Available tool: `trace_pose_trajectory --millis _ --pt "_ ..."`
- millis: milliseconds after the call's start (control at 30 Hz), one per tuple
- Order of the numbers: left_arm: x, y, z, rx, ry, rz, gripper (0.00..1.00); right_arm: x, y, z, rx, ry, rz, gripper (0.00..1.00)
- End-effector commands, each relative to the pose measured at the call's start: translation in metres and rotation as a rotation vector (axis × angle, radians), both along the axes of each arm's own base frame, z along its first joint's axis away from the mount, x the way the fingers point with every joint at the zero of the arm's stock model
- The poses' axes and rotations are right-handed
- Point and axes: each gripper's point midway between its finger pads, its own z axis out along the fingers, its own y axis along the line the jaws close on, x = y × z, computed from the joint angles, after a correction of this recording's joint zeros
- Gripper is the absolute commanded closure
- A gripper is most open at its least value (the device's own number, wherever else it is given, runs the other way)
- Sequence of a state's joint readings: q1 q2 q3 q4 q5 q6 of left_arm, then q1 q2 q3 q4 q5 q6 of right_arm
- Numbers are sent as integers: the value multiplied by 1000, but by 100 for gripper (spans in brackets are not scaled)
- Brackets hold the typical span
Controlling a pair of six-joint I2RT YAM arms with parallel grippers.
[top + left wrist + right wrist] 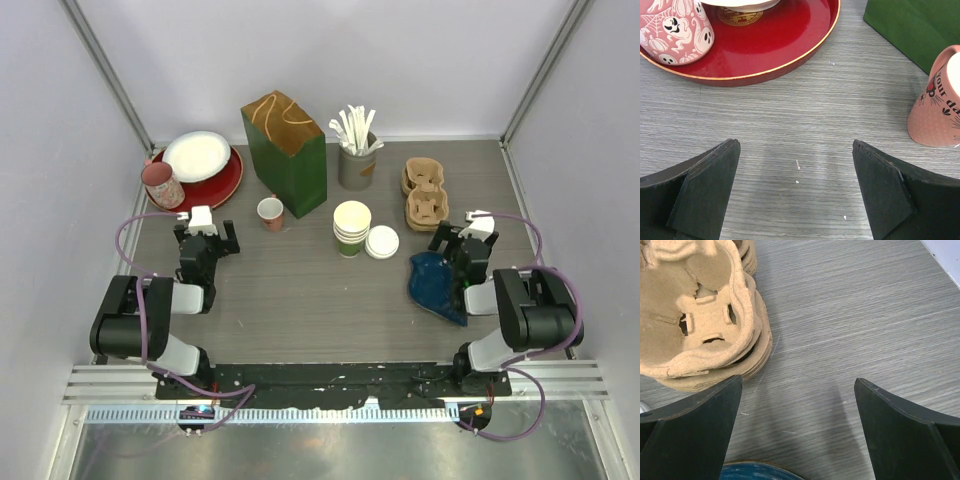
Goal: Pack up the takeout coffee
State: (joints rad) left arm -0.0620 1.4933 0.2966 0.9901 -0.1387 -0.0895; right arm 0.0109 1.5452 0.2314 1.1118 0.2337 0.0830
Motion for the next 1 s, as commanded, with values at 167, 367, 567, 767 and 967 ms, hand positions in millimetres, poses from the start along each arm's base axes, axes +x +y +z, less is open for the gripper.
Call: trace_pose_trajectory --millis 167,367,567,767,967 --pt "5 5 12 11 -48 19 0 1 -13 78 80 -155 -117 1" --pt "6 -13 21 28 -11 -112 0 5 20 142 255 -201 27 5" --pt "0 -58 36 83 265 -459 0 17 91 165 352 49 254 23" --pt "-23 -58 58 104 390 -503 2 13 152 181 109 217 318 23" --pt "-51 -67 101 37 532 -564 5 18 195 171 -47 410 385 30"
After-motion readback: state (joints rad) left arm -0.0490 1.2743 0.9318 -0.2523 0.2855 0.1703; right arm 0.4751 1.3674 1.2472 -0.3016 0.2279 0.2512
